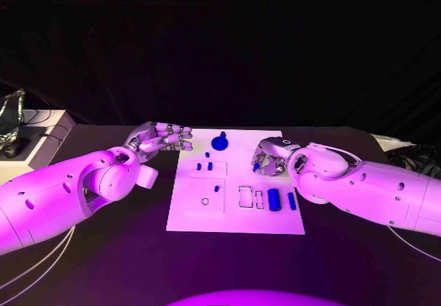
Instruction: Assemble the parts on the task board
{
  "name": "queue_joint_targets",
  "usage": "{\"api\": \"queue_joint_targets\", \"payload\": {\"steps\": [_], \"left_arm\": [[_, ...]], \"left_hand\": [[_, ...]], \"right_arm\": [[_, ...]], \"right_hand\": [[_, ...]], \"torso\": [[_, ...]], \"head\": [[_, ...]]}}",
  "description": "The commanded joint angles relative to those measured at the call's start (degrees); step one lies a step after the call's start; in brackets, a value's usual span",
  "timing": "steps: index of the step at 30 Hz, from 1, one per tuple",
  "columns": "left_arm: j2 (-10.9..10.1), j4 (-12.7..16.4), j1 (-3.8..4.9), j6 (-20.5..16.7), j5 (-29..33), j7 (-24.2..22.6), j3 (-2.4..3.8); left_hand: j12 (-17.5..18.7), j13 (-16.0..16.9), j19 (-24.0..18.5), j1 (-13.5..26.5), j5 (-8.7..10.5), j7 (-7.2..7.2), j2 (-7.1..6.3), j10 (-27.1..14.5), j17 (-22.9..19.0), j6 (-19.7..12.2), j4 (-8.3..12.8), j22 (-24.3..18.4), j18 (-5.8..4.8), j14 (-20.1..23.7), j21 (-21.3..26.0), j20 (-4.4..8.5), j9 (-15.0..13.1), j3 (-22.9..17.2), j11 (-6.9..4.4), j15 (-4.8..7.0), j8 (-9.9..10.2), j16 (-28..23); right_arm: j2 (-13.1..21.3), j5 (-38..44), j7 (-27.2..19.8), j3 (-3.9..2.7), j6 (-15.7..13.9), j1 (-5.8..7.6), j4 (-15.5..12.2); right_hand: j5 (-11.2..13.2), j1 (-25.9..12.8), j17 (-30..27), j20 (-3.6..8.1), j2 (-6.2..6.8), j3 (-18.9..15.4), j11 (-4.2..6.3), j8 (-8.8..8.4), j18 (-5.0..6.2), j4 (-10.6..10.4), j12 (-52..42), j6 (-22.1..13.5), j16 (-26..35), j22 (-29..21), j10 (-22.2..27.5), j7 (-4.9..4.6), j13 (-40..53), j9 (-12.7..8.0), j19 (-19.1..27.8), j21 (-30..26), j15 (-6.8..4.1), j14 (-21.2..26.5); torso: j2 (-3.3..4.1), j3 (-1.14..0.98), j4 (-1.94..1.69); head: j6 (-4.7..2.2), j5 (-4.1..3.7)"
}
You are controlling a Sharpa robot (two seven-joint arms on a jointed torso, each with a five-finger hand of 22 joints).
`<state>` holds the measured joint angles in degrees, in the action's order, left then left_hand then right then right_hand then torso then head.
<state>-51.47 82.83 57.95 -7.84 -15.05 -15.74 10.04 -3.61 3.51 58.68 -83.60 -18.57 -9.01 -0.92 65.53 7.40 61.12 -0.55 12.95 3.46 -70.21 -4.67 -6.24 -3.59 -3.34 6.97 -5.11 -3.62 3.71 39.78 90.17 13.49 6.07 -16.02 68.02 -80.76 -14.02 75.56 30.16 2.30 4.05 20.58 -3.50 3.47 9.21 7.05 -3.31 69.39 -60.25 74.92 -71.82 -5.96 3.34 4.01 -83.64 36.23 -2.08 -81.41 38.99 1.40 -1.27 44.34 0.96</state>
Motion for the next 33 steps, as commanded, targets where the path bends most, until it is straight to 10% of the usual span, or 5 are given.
{"api": "queue_joint_targets", "payload": {"steps": [1,9,25,33], "left_arm": [[0.06,0.13,-0.01,0.94,0.28,-0.38,0.05],[0.01,0.00,-0.01,0.94,0.28,-0.30,0.05],[0.11,-0.61,-0.01,1.01,0.31,-0.10,0.05],[0.54,-0.80,-0.01,1.11,0.38,-0.11,0.05]], "left_hand": [[0.19,-0.08,-0.06,-0.46,-0.04,-0.19,-0.08,-0.30,0.01,0.09,0.22,-0.09,-0.99,0.29,-0.30,0.01,-0.03,-0.31,0.20,0.08,-0.03,-0.15],[0.19,-0.08,-0.06,-0.46,-0.04,-0.19,-0.08,-0.30,0.01,0.09,0.22,-0.09,-0.99,0.29,-0.30,0.01,-0.03,-0.31,0.20,0.08,-0.03,-0.15],[0.19,-0.08,-0.10,-0.39,-0.04,-0.21,-0.10,-0.30,0.00,0.09,0.29,-0.11,-1.01,0.29,-0.34,0.02,-0.03,-0.48,0.21,0.07,-0.03,-0.14],[0.19,-0.08,-0.10,-0.39,-0.04,-0.21,-0.10,-0.30,0.00,0.09,0.29,-0.11,-1.01,0.29,-0.34,0.02,-0.03,-0.48,0.21,0.07,-0.03,-0.14]], "right_arm": [[-0.01,-0.70,0.73,0.20,-4.03,-0.36,-0.37],[1.10,-6.56,1.38,0.11,-8.65,-0.41,-1.32],[5.75,-18.33,3.58,-1.78,-6.04,2.84,-10.16],[1.60,-15.31,2.13,-1.05,-6.16,2.14,-12.28]], "right_hand": [[-0.14,0.43,0.17,0.92,-2.15,0.66,0.80,0.37,-1.41,0.37,-0.08,1.19,-0.61,5.05,-1.44,0.21,0.14,0.75,-3.55,2.35,-0.49,-0.09],[-0.23,-0.18,0.26,1.09,-2.55,2.20,0.90,0.35,-1.61,1.63,-0.10,1.34,-1.18,5.12,-1.77,0.22,0.14,2.09,-3.27,4.06,-0.54,0.15],[-0.32,-0.55,-0.01,1.07,-2.70,2.39,0.88,0.33,-1.52,2.45,-0.08,1.27,-1.38,5.06,-1.78,0.14,0.13,2.85,-3.13,4.36,-0.52,0.14],[-0.34,-0.65,-0.19,1.03,-3.01,2.14,0.84,0.33,-1.47,2.71,-0.09,1.14,-1.44,5.01,-1.71,0.08,0.13,2.98,-3.01,4.24,-0.50,0.16]], "torso": [[-0.01,0.02,-0.05],[-0.09,0.06,0.01],[-0.07,0.02,0.13],[-0.13,0.00,0.18]], "head": [[0.15,-0.01],[0.21,0.17],[0.09,1.18],[0.14,2.35]]}}
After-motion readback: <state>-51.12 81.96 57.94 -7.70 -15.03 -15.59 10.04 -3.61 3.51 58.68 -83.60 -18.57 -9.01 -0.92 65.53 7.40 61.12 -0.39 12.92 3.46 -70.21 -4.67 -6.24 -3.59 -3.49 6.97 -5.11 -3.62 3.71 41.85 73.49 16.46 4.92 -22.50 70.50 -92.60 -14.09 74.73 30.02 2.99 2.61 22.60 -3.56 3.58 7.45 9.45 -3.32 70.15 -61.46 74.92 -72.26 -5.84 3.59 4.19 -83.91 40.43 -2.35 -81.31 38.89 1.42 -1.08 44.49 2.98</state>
